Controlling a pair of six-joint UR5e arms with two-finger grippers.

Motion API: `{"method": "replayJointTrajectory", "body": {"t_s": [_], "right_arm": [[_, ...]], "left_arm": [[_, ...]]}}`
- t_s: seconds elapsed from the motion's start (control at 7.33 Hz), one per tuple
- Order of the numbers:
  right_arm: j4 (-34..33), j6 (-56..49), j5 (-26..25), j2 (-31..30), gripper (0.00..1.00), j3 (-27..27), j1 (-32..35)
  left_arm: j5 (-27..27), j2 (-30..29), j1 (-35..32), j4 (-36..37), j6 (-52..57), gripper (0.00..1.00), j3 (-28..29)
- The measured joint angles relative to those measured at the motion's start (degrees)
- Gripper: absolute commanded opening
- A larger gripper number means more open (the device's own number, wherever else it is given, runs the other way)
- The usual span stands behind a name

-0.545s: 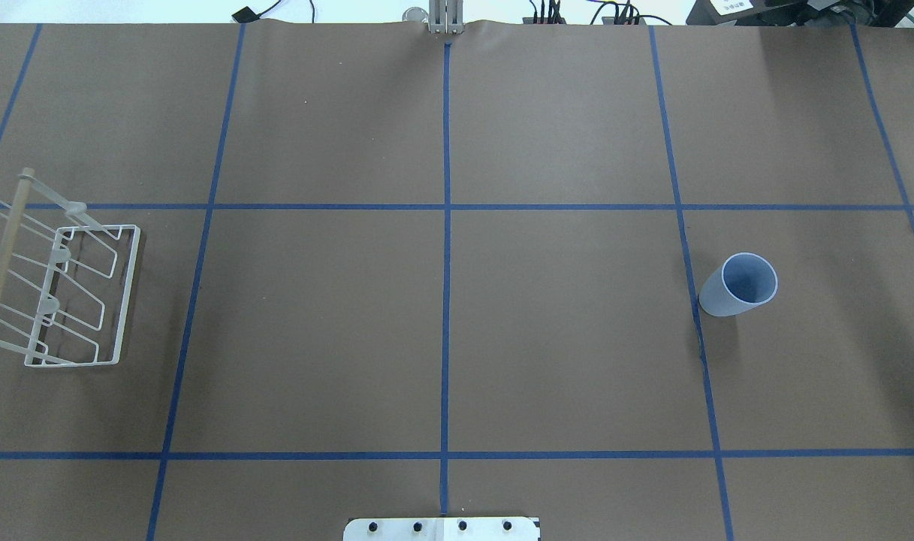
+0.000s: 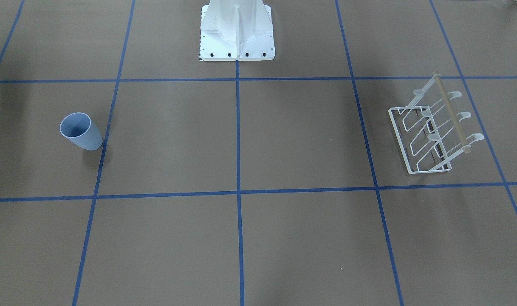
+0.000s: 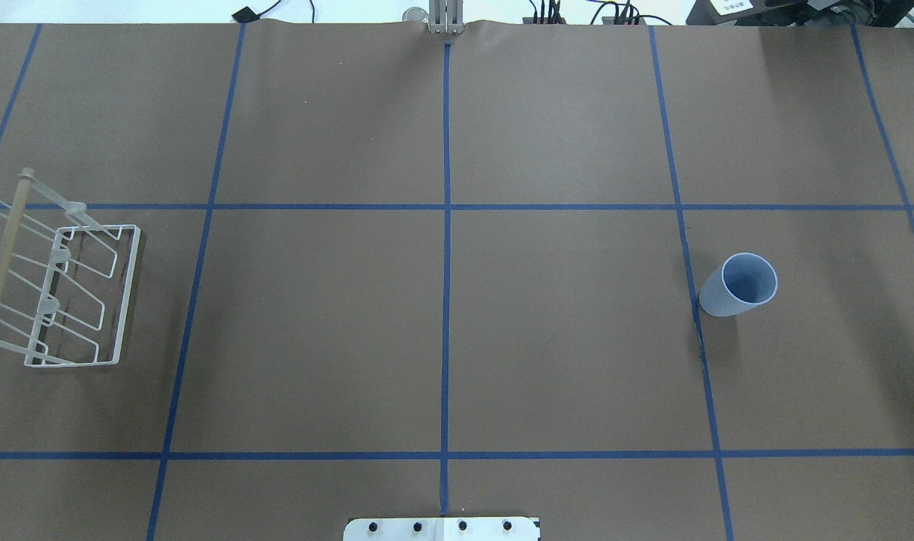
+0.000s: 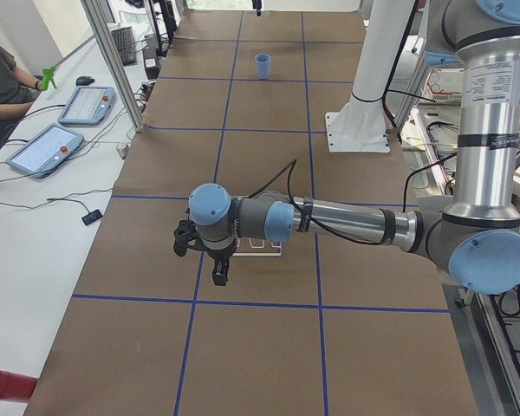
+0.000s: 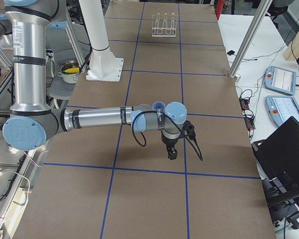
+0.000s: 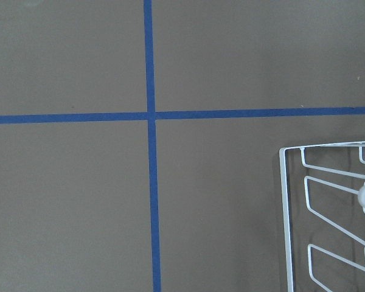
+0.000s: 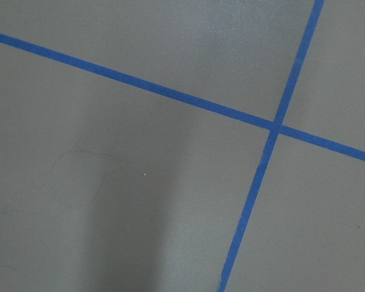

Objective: Hang cup on cup holder

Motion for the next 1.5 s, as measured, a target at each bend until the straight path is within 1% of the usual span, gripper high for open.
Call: {"method": "replayJointTrajectory", "body": {"t_s": [0.27,0.41,0.82,1.23,1.5], "right_arm": [[0.0,0.1,3.8,-0.3,1.0,0.0,0.0],[0.0,0.6,4.5,0.0,1.0,-0.5,0.0],[0.1,6.8,4.5,1.5,1.0,-0.8,0.0],[0.6,7.7,3.8,1.8,1.0,0.0,-0.1],[0.6,8.4,4.1,1.6,1.0,0.6,-1.9]], "left_arm": [[0.4,-0.2,0.0,0.0,0.1,0.98,0.1],[0.6,-0.2,0.0,-0.1,0.1,0.98,0.2],[0.8,0.0,-0.1,-0.2,0.0,0.98,0.1],[0.8,-0.3,0.0,-0.2,0.0,0.98,-0.1],[0.8,-0.2,0.0,-0.3,0.0,0.98,-0.2]]}}
